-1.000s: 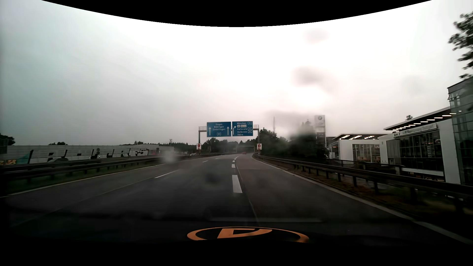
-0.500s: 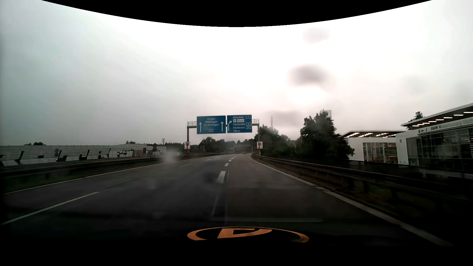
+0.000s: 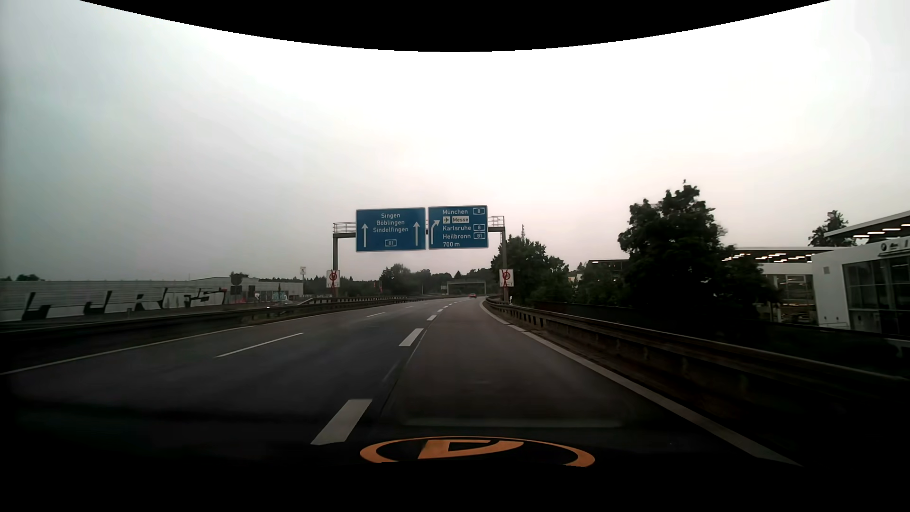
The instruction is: Follow the waypoints while adhering to traffic rules and regulations
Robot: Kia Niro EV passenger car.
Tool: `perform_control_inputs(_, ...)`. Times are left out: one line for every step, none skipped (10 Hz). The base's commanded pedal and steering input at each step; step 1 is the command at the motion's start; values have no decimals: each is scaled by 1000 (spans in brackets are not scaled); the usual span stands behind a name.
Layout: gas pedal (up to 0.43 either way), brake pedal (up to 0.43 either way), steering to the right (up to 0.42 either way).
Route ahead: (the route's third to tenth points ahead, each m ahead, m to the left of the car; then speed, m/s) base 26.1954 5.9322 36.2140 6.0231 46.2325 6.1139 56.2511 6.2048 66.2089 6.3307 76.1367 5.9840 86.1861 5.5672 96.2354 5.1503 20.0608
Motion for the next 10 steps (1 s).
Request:
perform_control_inputs(138,0,-1)
perform_control_inputs(138,0,-3)
perform_control_inputs(138,0,-4)
perform_control_inputs(138,0,-4)
perform_control_inputs(138,0,-4)
perform_control_inputs(138,0,-4)
perform_control_inputs(138,0,-4)
perform_control_inputs(138,0,-4)
perform_control_inputs(150,0,-3)
perform_control_inputs(150,0,-3)
